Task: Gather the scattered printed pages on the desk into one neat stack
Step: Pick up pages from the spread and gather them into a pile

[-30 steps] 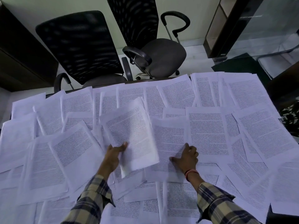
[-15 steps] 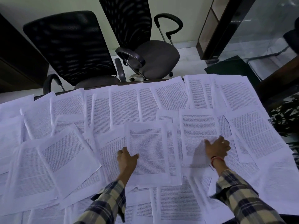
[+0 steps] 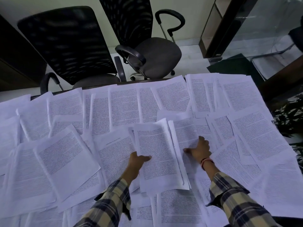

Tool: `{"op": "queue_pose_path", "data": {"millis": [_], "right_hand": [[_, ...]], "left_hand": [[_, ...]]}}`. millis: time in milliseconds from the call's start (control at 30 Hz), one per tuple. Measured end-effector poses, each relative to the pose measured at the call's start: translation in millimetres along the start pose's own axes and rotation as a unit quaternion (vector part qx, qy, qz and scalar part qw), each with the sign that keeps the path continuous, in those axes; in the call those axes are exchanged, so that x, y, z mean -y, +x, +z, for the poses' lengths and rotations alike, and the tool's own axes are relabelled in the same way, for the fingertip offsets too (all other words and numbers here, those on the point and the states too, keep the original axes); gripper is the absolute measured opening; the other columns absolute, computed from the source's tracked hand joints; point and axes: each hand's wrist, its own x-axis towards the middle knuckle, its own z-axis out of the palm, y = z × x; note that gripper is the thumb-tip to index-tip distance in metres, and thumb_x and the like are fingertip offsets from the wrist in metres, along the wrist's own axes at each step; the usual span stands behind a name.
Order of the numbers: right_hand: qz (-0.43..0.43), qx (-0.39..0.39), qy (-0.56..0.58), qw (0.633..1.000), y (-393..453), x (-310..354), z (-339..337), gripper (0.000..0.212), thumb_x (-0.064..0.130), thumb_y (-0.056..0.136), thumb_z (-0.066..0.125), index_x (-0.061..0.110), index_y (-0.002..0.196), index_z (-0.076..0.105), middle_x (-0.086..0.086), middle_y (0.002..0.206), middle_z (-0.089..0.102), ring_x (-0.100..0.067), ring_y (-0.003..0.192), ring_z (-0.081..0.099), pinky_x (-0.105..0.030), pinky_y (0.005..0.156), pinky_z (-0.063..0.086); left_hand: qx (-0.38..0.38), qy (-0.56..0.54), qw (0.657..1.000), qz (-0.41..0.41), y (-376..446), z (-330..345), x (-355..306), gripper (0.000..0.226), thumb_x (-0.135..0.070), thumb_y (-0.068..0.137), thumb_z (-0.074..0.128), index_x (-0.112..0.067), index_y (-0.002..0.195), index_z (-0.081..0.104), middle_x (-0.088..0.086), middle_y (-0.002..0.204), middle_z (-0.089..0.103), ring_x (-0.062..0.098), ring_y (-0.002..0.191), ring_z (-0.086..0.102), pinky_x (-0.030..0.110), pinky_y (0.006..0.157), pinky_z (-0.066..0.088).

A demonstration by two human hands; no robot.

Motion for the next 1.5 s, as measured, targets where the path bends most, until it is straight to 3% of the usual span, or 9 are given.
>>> {"op": "queue_pose_path", "data": {"millis": [267, 667, 767, 833, 900, 1000, 1267, 1367, 1500], "right_hand": [[-0.085, 0.077, 0.088, 0.99, -36.1, 17.2, 31.7, 0.079, 0.003, 0.075, 0.087, 0.002, 0.139, 0.041, -0.009, 0.116, 0.06, -0.029, 0.107, 0.062, -0.034, 0.083, 0.052], [-0.141, 0.16, 0.079, 0.974, -74.0, 43.3, 80.1, 0.099, 0.018, 0.075, 0.089, 0.013, 0.152, 0.028, -0.008, 0.132, 0.061, -0.031, 0.12, 0.061, -0.028, 0.09, 0.047], [-0.146, 0.159, 0.08, 0.973, -73.8, 43.4, 81.1, 0.098, 0.013, 0.073, 0.089, 0.012, 0.151, 0.03, -0.009, 0.133, 0.06, -0.033, 0.121, 0.061, -0.027, 0.089, 0.046], [-0.146, 0.164, 0.07, 0.973, -74.9, 45.8, 81.7, 0.1, 0.013, 0.075, 0.088, 0.012, 0.154, 0.026, -0.011, 0.133, 0.06, -0.035, 0.12, 0.061, -0.028, 0.087, 0.046], [-0.147, 0.166, 0.064, 0.973, -74.5, 47.6, 84.0, 0.105, 0.014, 0.076, 0.087, 0.01, 0.156, 0.02, -0.013, 0.136, 0.059, -0.035, 0.119, 0.06, -0.029, 0.086, 0.047], [-0.151, 0.169, 0.06, 0.972, -77.4, 50.4, 85.1, 0.109, 0.018, 0.075, 0.088, 0.011, 0.158, 0.017, -0.016, 0.135, 0.061, -0.033, 0.112, 0.064, -0.033, 0.086, 0.054], [-0.122, 0.222, 0.17, 0.952, -75.5, 44.2, 92.2, 0.048, 0.051, 0.099, 0.058, 0.028, 0.141, 0.05, 0.003, 0.143, 0.056, -0.018, 0.13, 0.054, -0.039, 0.111, 0.043], [-0.069, 0.272, 0.271, 0.921, -70.9, 39.0, 96.4, 0.064, 0.071, 0.098, 0.038, 0.038, 0.152, 0.041, 0.014, 0.157, 0.038, -0.007, 0.14, 0.038, -0.045, 0.12, 0.033], [-0.108, 0.244, 0.275, 0.924, -74.1, 48.6, 95.9, 0.059, 0.066, 0.089, 0.061, 0.029, 0.135, 0.063, 0.008, 0.127, 0.07, -0.014, 0.12, 0.064, -0.037, 0.106, 0.05]], "left_hand": [[0.026, -0.121, 0.991, 0.058, -9.4, -85.1, -23.8, 0.022, 0.002, 0.095, 0.066, -0.004, 0.115, 0.072, 0.013, 0.109, 0.078, 0.028, 0.095, 0.076, 0.034, 0.071, 0.063], [0.105, -0.346, 0.932, -0.002, -9.2, -112.4, -13.7, 0.037, -0.001, 0.104, 0.041, 0.005, 0.11, 0.077, 0.022, 0.108, 0.076, 0.035, 0.096, 0.077, 0.044, 0.075, 0.064], [0.16, -0.412, 0.894, 0.076, -10.2, -133.6, -6.0, 0.076, -0.015, 0.108, -0.01, 0.017, 0.139, 0.052, 0.035, 0.143, 0.053, 0.043, 0.135, 0.054, 0.052, 0.115, 0.041], [0.257, -0.439, 0.843, 0.177, -4.7, -151.9, -0.3, 0.061, -0.009, 0.107, -0.006, 0.013, 0.153, 0.028, 0.033, 0.159, 0.033, 0.044, 0.15, 0.032, 0.053, 0.126, 0.016], [0.275, -0.422, 0.846, 0.174, -7.8, -151.2, -2.4, 0.044, -0.007, 0.107, 0.038, 0.013, 0.145, 0.045, 0.032, 0.148, 0.05, 0.044, 0.14, 0.048, 0.055, 0.121, 0.03], [0.128, -0.356, 0.922, 0.081, -8.2, -156.1, -1.1, 0.062, -0.011, 0.038, 0.105, 0.003, 0.092, 0.081, 0.02, 0.095, 0.078, 0.034, 0.085, 0.078, 0.048, 0.073, 0.065], [0.023, -0.016, 0.999, 0.046, -10.2, -112.2, -0.7, 0.031, -0.002, 0.084, 0.081, -0.002, 0.115, 0.073, 0.017, 0.112, 0.077, 0.04, 0.11, 0.071, 0.048, 0.094, 0.058], [-0.061, 0.067, 0.993, 0.074, 0.5, -96.6, 14.6, 0.033, 0.0, 0.084, 0.081, -0.01, 0.114, 0.071, 0.01, 0.112, 0.077, 0.036, 0.108, 0.072, 0.044, 0.091, 0.058], [-0.144, 0.208, 0.962, 0.1, 3.5, -73.4, 19.5, 0.041, -0.018, 0.089, 0.078, -0.013, 0.127, 0.062, 0.004, 0.12, 0.066, 0.027, 0.108, 0.065, 0.042, 0.092, 0.056]]}}
